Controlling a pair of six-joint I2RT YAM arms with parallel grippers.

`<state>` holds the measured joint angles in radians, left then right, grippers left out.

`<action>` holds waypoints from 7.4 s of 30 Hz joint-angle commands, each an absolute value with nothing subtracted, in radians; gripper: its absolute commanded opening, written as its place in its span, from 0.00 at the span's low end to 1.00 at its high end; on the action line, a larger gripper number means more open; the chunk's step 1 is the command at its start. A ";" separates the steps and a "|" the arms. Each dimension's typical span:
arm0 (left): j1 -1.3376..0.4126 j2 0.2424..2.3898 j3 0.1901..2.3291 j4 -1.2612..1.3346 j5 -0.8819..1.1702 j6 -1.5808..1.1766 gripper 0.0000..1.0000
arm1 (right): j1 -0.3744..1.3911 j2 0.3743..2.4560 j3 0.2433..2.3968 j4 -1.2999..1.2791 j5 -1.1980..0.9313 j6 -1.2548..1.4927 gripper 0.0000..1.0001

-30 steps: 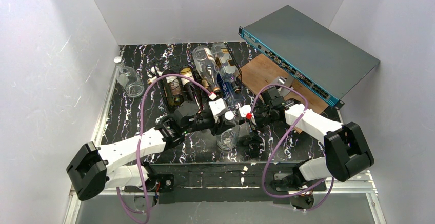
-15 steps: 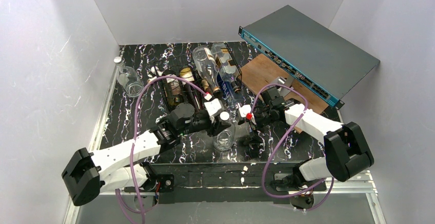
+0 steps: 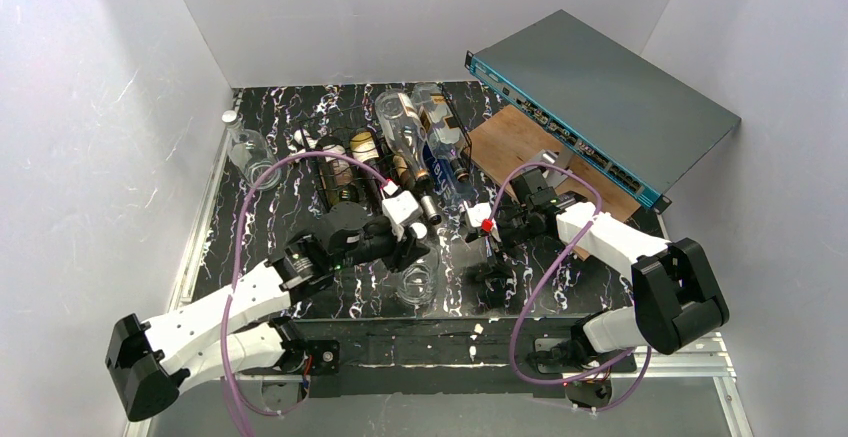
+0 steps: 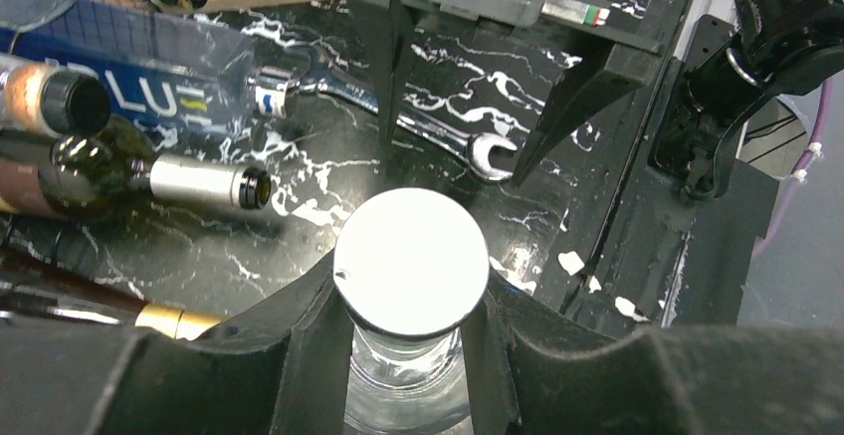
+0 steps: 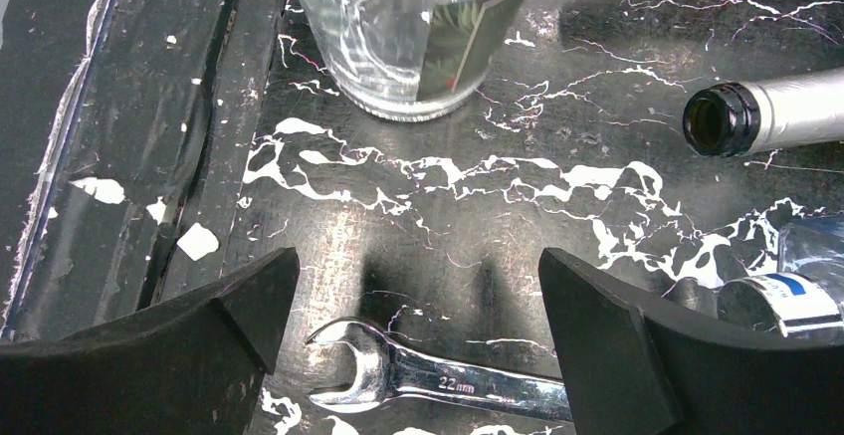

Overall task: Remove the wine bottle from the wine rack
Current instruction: Move the wine bottle to the center of the board, then pick up the wine bottle from the wine rack.

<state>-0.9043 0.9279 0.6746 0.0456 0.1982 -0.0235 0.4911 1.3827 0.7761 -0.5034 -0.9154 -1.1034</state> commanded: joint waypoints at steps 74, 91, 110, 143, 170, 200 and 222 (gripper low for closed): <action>-0.025 1.190 1.013 0.085 -0.322 -0.139 0.00 | 0.471 1.360 0.813 -0.529 -0.918 -1.124 1.00; -0.017 1.189 0.986 0.133 -0.299 -0.135 0.56 | 0.464 1.361 0.815 -0.531 -0.916 -1.125 1.00; -0.017 0.884 0.934 -0.180 -0.050 -0.243 0.98 | 0.431 1.352 0.838 -0.592 -0.929 -1.148 1.00; -0.017 0.543 0.618 -0.395 0.680 -0.311 0.98 | 0.515 1.402 1.440 -0.767 -0.500 -0.593 1.00; -0.018 0.553 0.624 -0.410 0.643 -0.288 0.98 | 0.621 1.531 1.374 -0.295 -0.017 0.033 0.96; -0.017 0.558 0.624 -0.411 0.647 -0.284 0.98 | 0.624 1.657 1.329 -0.175 0.059 0.090 0.73; -0.018 0.560 0.626 -0.411 0.650 -0.284 0.98 | 0.624 1.703 1.353 -0.170 0.061 0.115 0.55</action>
